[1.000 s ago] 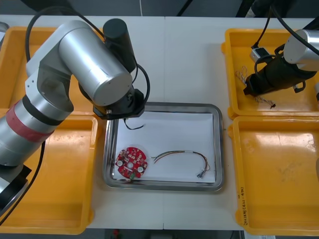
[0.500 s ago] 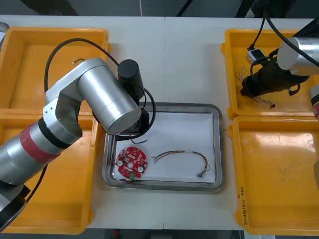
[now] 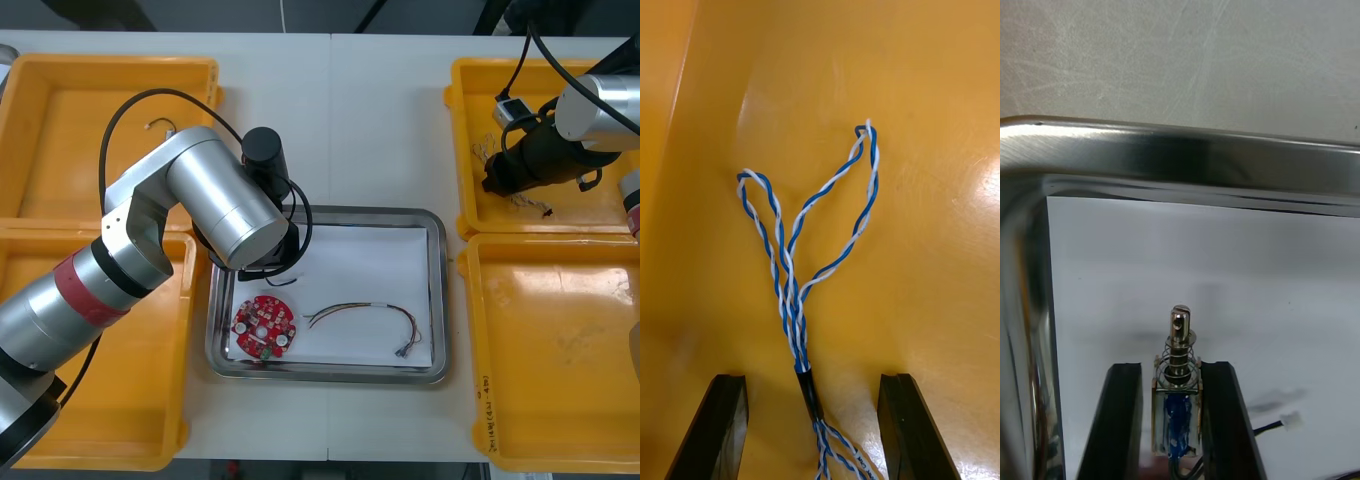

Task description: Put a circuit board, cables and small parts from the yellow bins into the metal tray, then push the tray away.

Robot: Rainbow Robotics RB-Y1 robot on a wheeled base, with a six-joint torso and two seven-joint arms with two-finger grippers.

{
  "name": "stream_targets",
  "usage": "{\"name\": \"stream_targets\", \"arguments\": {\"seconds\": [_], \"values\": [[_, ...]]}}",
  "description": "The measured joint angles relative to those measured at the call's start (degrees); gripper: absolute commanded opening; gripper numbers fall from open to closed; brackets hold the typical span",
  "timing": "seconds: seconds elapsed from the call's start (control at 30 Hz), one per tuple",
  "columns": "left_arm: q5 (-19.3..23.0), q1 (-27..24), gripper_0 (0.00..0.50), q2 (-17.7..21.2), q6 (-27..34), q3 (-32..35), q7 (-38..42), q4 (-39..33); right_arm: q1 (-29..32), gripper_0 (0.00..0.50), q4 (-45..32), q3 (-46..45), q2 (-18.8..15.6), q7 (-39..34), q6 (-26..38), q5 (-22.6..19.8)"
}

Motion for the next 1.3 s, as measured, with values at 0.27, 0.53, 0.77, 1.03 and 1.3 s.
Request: {"name": "stream_targets", "arguments": {"seconds": [0.27, 0.53, 0.77, 1.03, 1.3], "values": [[-0.5, 0.0, 0.5, 0.0, 0.2, 0.0, 0.0, 0.0, 0.2, 0.373, -0.1, 0.0, 0.0, 0.0, 0.0, 0.1], [-0.4, 0.0, 0.5, 0.1, 5.4, 0.8, 0.0, -4.0, 0.3, 0.0, -0.3, 0.0, 0.0, 0.0, 0.9, 0.4], [3.8, 0.0, 0.5, 2.1, 12.2, 7.3, 0.0, -12.7, 0.4, 0.0, -0.4, 0.0, 0.0, 0.0, 1.0, 0.4], [9.9, 0.0, 0.5, 6.8, 15.7, 17.5, 0.0, -17.9, 1.0, 0.0, -3.8, -1.0, -0.1, 0.0, 7.2, 0.7], [12.8, 0.0, 0.5, 11.4, 15.8, 25.3, 0.0, -18.1, 2.2, 0.0, -14.6, -7.8, -0.5, 0.0, 19.9, 0.8]]}}
